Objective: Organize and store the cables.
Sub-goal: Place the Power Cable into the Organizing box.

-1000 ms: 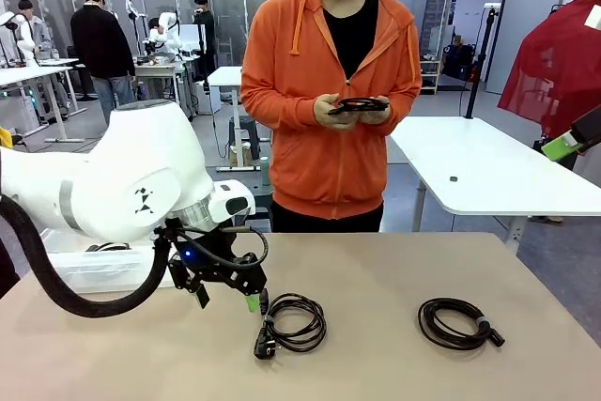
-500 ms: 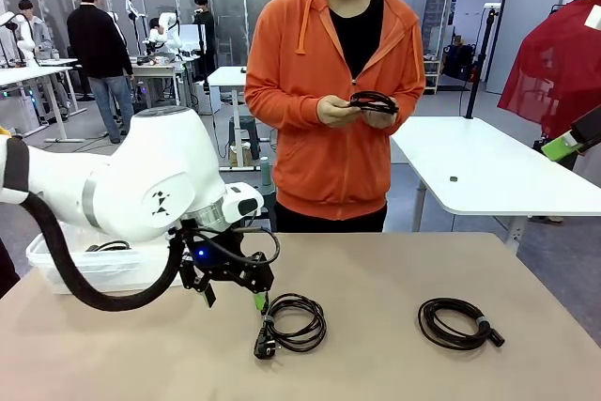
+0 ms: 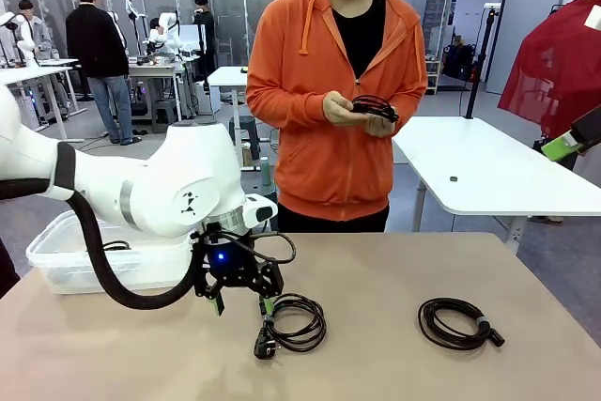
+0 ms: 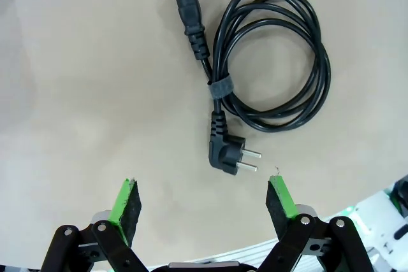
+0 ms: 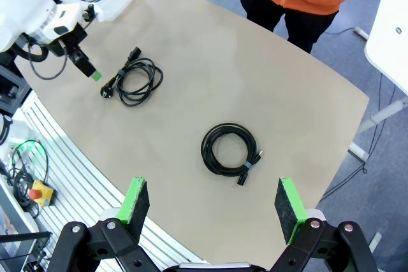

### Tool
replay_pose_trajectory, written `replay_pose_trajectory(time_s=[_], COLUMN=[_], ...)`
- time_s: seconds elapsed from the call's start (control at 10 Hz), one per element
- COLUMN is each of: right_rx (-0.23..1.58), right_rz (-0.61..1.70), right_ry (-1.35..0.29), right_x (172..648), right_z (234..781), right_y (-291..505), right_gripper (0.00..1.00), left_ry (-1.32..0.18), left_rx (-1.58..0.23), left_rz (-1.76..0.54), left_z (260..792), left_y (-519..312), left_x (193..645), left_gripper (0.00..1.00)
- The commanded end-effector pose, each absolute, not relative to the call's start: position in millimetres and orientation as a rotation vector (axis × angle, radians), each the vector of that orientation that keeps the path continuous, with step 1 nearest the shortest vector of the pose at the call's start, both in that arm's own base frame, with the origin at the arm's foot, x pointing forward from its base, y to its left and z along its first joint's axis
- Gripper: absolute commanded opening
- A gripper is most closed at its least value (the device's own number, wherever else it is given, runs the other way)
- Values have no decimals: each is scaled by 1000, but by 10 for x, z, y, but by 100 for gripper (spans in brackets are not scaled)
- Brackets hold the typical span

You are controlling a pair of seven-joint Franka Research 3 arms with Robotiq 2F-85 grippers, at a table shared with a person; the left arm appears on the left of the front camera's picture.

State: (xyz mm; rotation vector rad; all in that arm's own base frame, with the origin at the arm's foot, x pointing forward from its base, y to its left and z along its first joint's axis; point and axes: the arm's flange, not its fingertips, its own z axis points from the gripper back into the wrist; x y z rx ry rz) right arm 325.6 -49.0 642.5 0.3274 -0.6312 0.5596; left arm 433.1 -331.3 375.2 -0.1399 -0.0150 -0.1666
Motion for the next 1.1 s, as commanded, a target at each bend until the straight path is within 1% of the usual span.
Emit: replay_pose_trajectory(time_s=[0.0, 0.3, 0.4, 0.7, 1.0], right_rx=[340, 340, 340, 340, 340], right_rz=[575, 575, 575, 575, 575], right_ry=[-633, -633, -633, -633, -633], right_x=[3258, 3258, 3258, 3258, 3258], right_z=[6421, 6421, 6421, 6421, 6421], right_y=[-506, -506, -506, -506, -506], right_gripper=[100, 100, 100, 100, 100], left_ry=[-2, 40, 53, 35, 5], left_rx=[-136, -112, -132, -93, -102], left_rz=[-105, -71, -65, -7, -21], left_z=[3735, 3544, 3488, 3356, 3221], left_y=[-3446, -3546, -3573, -3612, -3662], left_x=[4447, 4530, 4553, 4602, 4677], left_gripper=[100, 100, 100, 100, 100])
